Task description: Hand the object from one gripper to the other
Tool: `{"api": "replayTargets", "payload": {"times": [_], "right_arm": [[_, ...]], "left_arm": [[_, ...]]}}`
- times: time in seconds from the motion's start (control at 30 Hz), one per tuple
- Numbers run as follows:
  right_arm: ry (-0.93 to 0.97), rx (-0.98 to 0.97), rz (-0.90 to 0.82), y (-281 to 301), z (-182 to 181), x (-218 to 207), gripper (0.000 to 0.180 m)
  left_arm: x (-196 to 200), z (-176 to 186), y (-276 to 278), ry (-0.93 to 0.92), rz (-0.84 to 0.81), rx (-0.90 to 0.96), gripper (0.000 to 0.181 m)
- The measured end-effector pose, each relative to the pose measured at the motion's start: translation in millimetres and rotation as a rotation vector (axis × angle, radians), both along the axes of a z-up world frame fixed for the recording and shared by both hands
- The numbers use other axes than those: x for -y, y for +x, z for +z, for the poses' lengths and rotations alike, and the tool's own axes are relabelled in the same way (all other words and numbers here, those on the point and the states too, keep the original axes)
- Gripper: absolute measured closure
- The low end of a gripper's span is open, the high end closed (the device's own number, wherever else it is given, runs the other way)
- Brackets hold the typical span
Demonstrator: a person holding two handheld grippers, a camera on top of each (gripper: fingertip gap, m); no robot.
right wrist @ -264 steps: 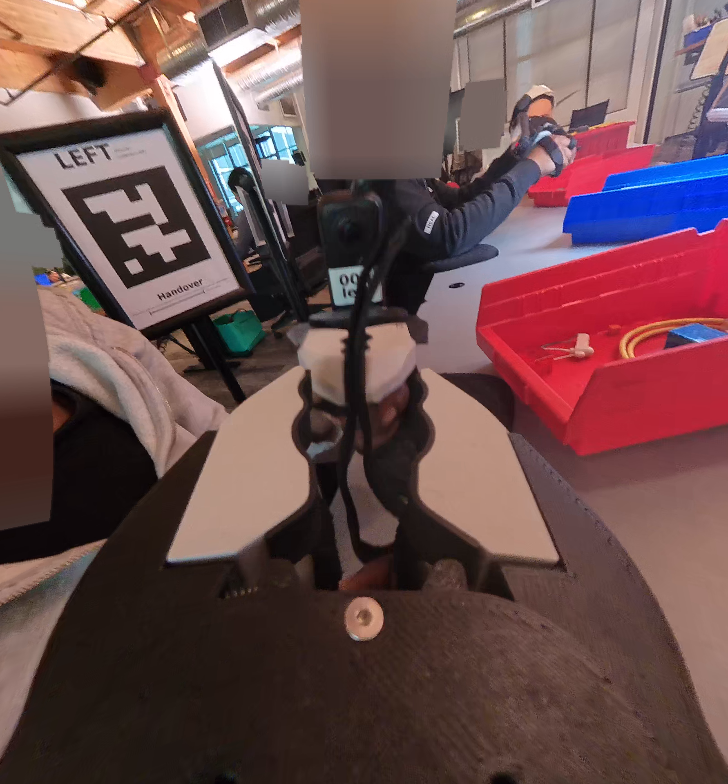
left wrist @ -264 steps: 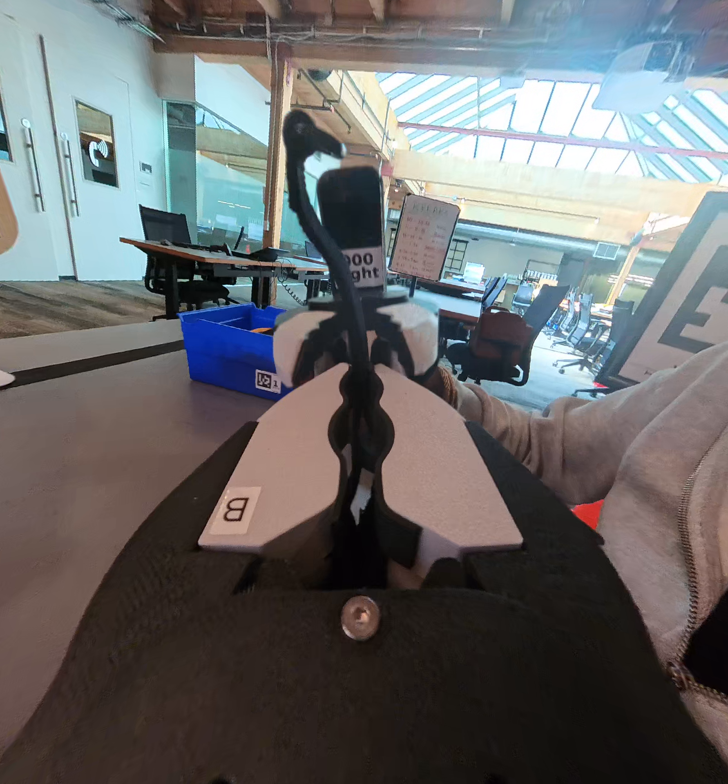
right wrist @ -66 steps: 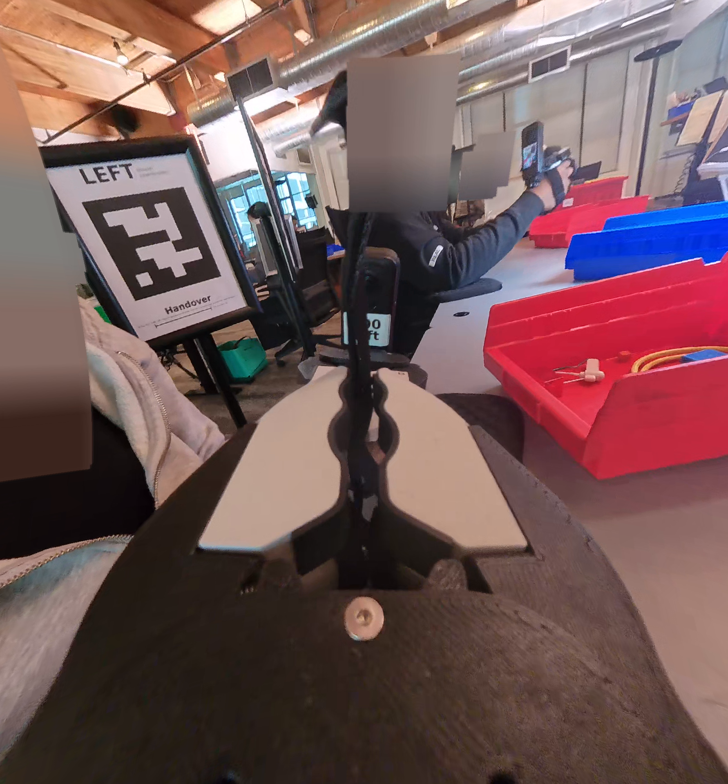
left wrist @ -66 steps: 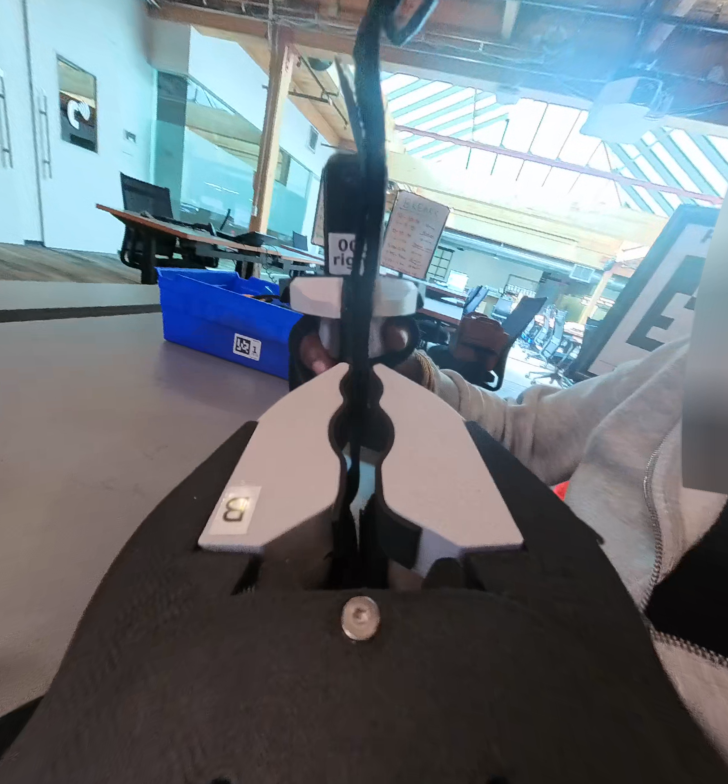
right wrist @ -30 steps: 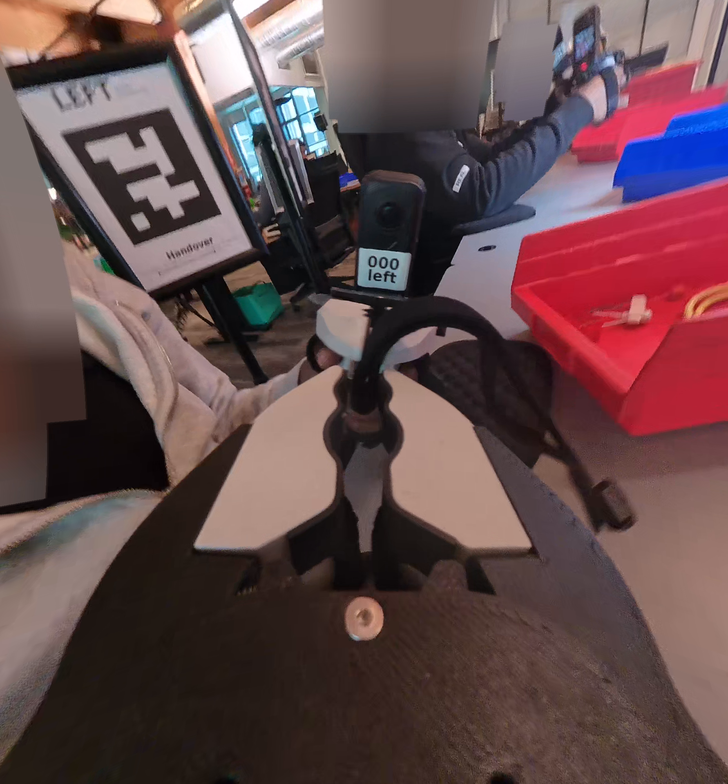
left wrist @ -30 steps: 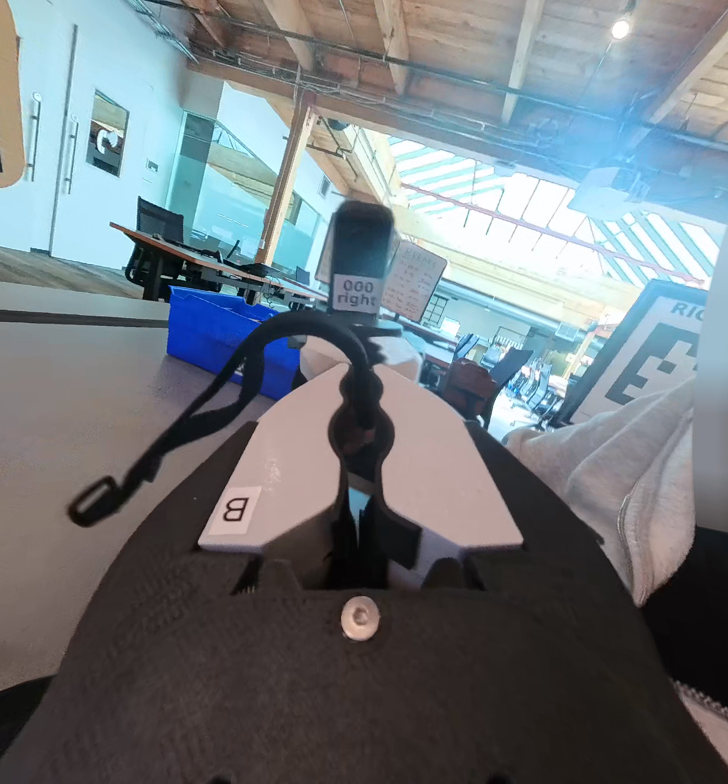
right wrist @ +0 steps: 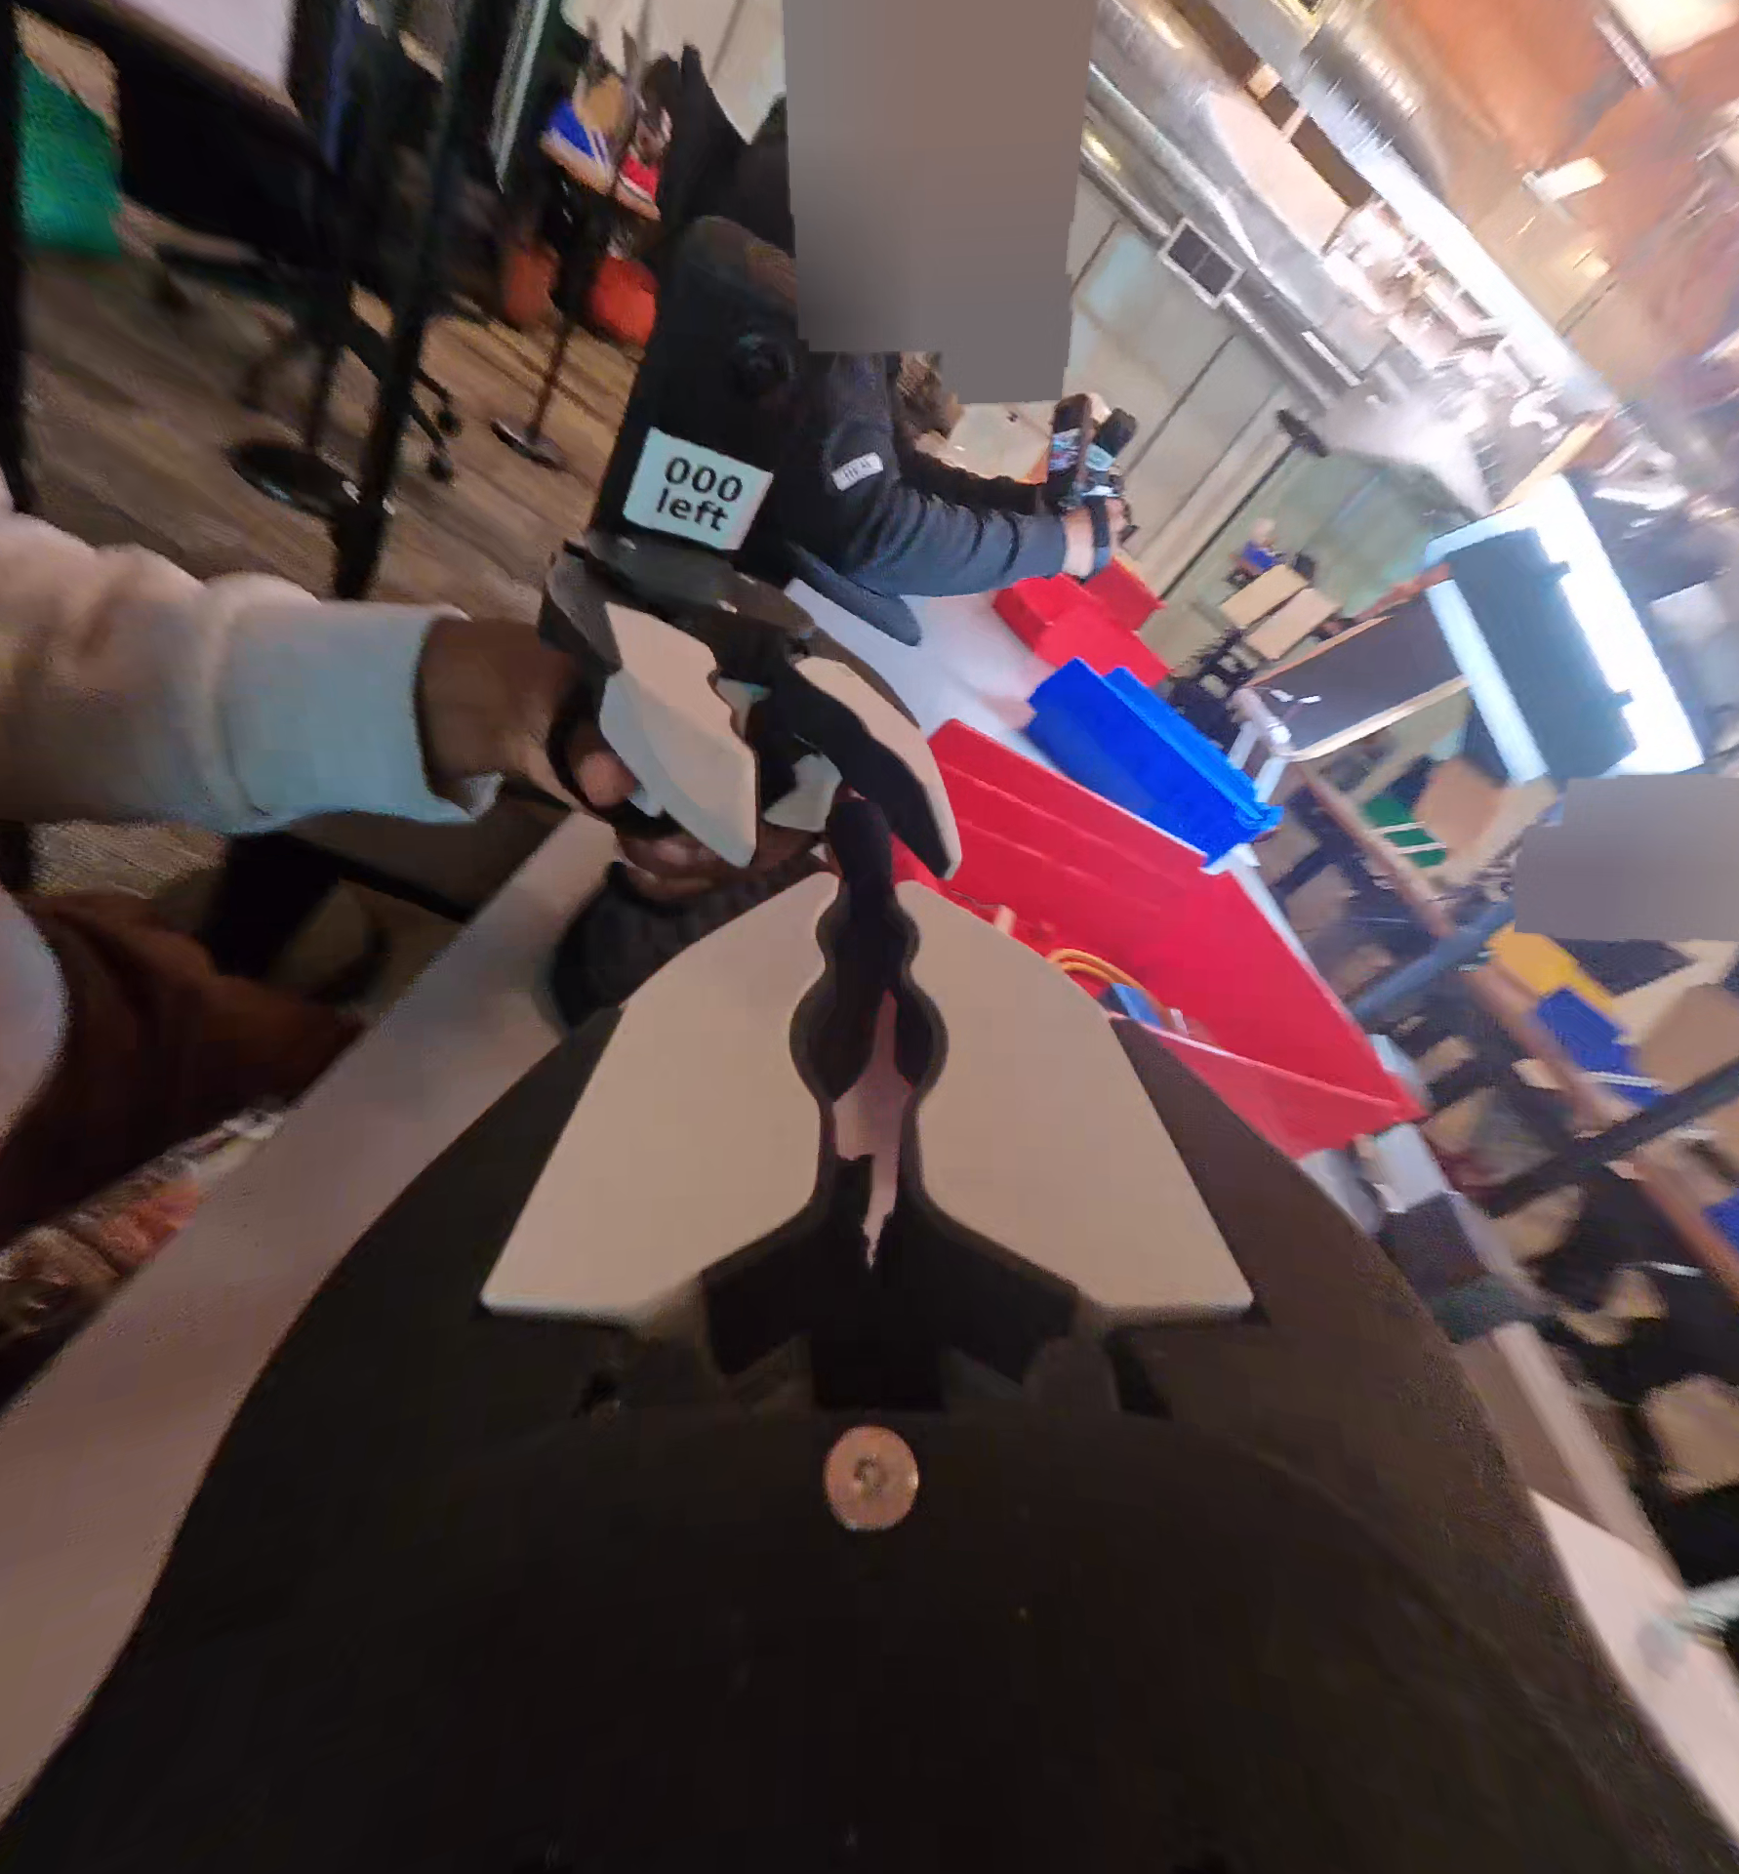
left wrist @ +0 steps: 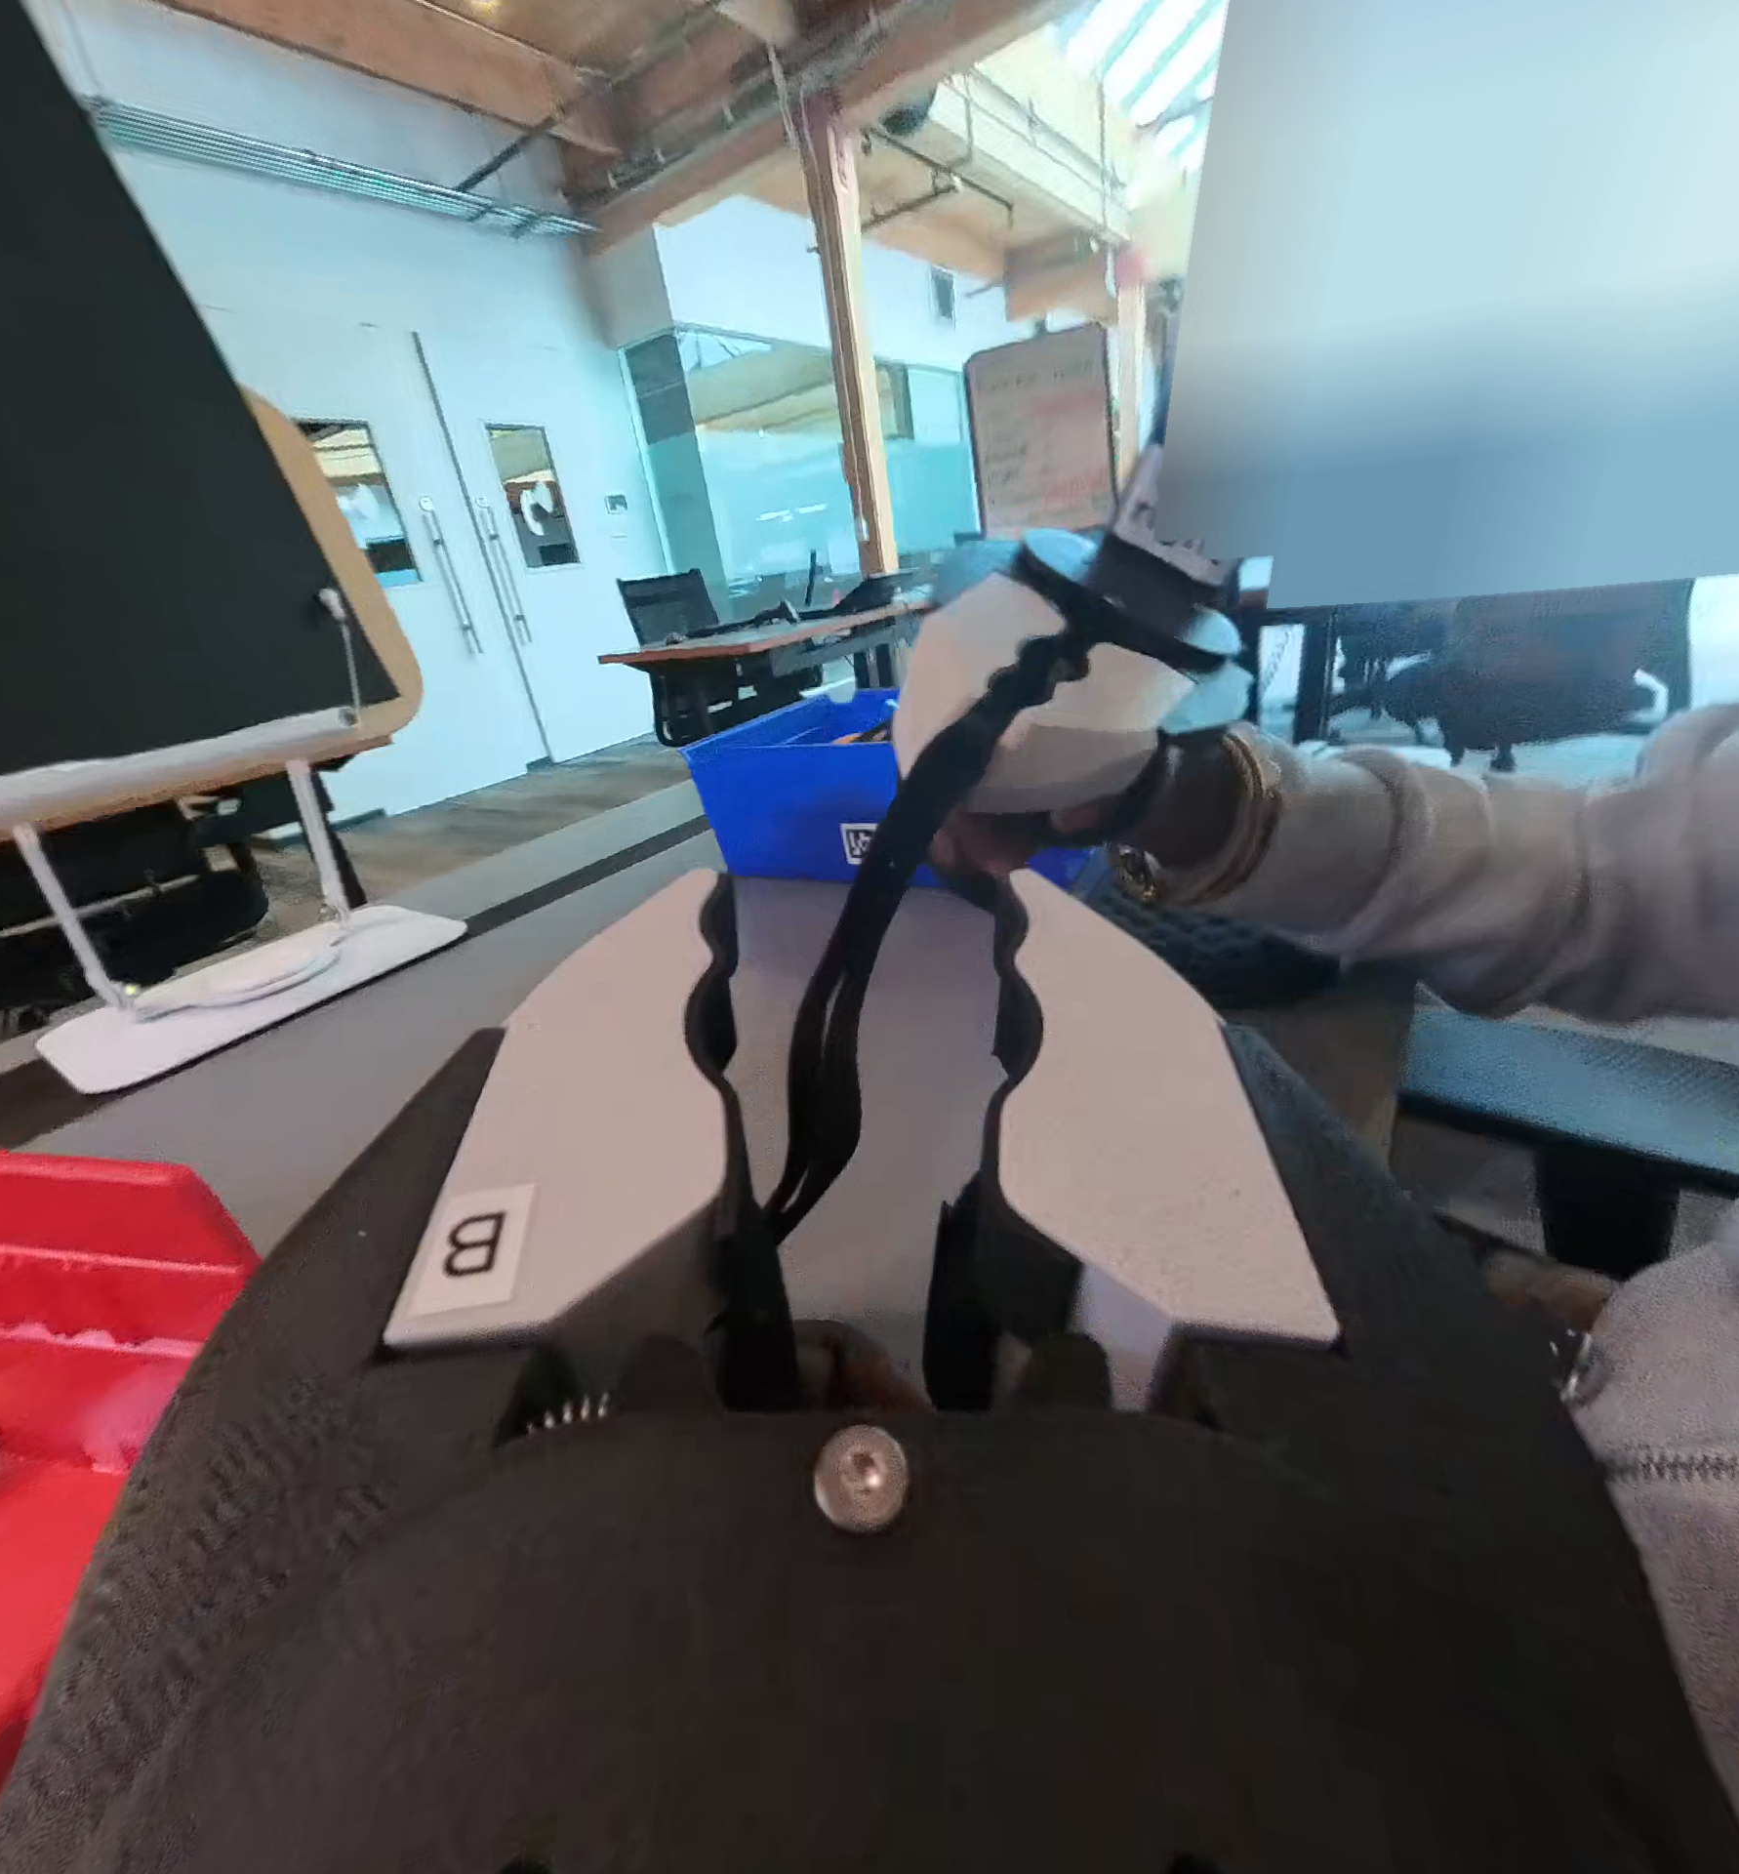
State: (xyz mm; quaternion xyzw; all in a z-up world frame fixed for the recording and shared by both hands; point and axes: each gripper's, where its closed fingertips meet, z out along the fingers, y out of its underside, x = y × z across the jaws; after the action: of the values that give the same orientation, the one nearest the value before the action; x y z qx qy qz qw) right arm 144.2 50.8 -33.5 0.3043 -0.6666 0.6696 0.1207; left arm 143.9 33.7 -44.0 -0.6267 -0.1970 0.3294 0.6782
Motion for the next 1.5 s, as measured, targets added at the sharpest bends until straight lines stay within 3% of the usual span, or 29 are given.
{"api": "replayTargets", "payload": {"times": [0.1, 0.17, 0.23, 0.33, 0.43, 0.53, 0.63, 0.8, 0.9, 1.0, 1.17, 1.3, 1.5], "right_arm": [[0.036, 0.109, 0.065, 6.6, 0.3, -1.0, 0.174], [0.03, 0.151, 0.09, 10.5, 3.8, -1.6, 0.174], [0.006, 0.188, 0.086, 9.2, 9.0, -1.4, 0.171], [0.005, 0.337, 0.121, 7.4, 12.4, 0.1, 0.16], [0.135, 0.468, 0.168, 7.4, -4.4, 4.9, 0.153], [0.153, 0.514, 0.219, 13.0, -10.0, 6.4, 0.173], [0.157, 0.555, 0.253, 16.0, -5.3, 3.7, 0.175], [0.096, 0.646, 0.261, 8.8, 10.5, -0.5, 0.175], [0.079, 0.665, 0.256, 6.7, 13.8, -0.9, 0.175], [0.071, 0.69, 0.248, 5.2, 15.6, -0.4, 0.173], [0.191, 0.745, 0.271, 8.8, -2.4, 4.0, 0.155], [0.223, 0.726, 0.296, 16.7, -9.2, 5.2, 0.174], [0.148, 0.779, 0.306, 8.8, 6.6, 0.1, 0.175]], "left_arm": [[-11.1, 2.4, 0.9, -0.007, -0.033, -0.008, 0.151], [-18.5, 1.9, 2.6, -0.009, -0.076, 0.001, 0.172], [-20.4, 5.3, 2.7, 0.033, -0.094, 0.022, 0.175], [-17.9, 16.9, 4.1, 0.166, -0.142, 0.07, 0.176], [-15.6, 30.0, 9.8, 0.277, -0.208, 0.079, 0.176], [-16.1, 32.1, 11.7, 0.303, -0.227, 0.088, 0.174], [-14.2, 33.3, 12.8, 0.343, -0.24, 0.092, 0.162], [-22.2, 10.1, 11.4, 0.272, -0.258, 0.179, 0.154], [-25.5, 6.8, 8.7, 0.249, -0.245, 0.175, 0.175], [-23.0, 9.8, 6.4, 0.262, -0.234, 0.179, 0.176], [-14.5, 25.3, 7.0, 0.349, -0.243, 0.156, 0.177], [-13.4, 27.4, 6.9, 0.358, -0.24, 0.157, 0.176], [-17.3, 9.5, 6.0, 0.325, -0.256, 0.221, 0.157]]}}
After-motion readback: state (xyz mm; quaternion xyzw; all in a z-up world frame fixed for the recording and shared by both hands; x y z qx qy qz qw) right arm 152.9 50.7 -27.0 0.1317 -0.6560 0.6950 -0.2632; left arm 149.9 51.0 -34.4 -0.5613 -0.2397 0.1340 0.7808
